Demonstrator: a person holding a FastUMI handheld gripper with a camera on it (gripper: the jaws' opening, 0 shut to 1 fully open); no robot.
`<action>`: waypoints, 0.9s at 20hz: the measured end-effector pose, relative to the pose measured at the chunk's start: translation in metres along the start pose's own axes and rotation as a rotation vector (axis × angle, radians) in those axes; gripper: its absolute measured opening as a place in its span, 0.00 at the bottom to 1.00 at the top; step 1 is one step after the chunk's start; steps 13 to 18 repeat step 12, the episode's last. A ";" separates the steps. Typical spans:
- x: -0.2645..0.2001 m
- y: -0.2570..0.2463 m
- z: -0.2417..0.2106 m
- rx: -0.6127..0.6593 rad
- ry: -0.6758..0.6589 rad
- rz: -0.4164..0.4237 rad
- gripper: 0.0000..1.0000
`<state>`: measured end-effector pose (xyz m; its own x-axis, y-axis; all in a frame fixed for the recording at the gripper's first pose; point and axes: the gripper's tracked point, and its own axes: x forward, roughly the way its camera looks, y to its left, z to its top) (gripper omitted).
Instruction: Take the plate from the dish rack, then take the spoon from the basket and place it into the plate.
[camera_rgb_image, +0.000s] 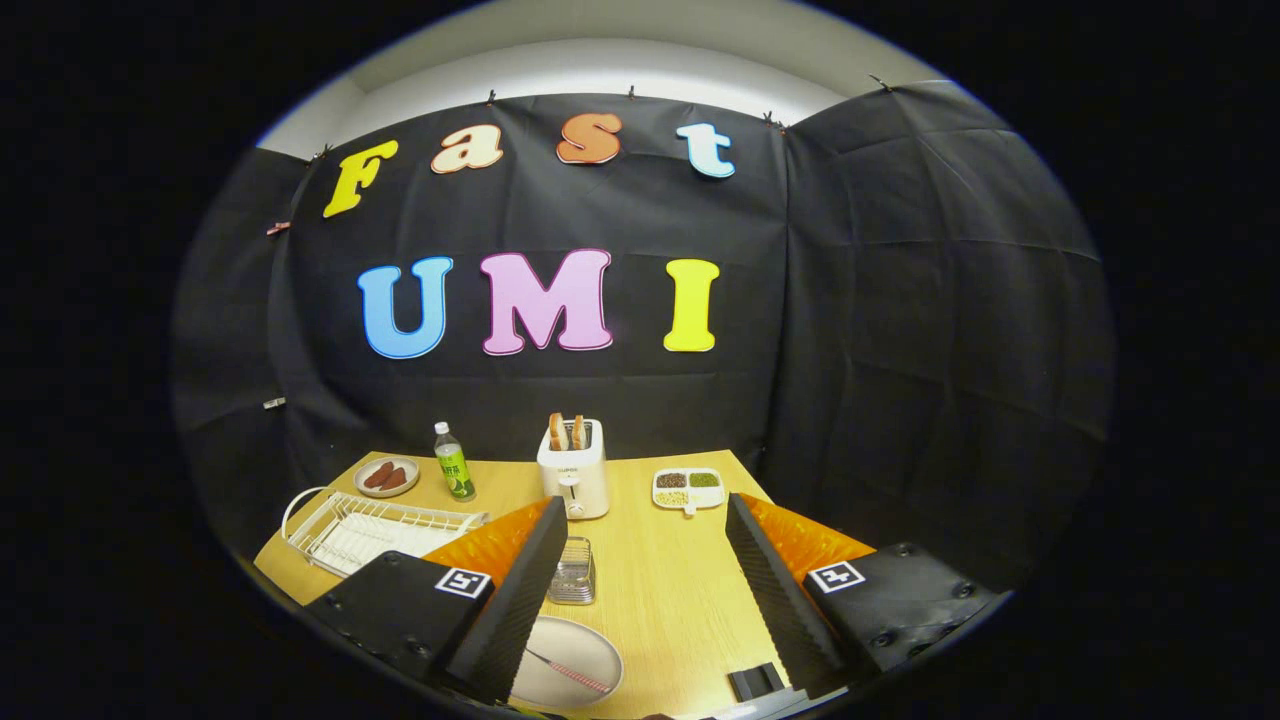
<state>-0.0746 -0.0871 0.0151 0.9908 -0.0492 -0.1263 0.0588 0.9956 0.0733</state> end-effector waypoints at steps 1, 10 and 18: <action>-0.003 0.001 -0.002 0.002 0.005 -0.003 0.99; -0.005 0.032 -0.005 0.004 0.007 0.026 0.99; -0.003 0.037 -0.003 0.005 0.004 0.039 0.99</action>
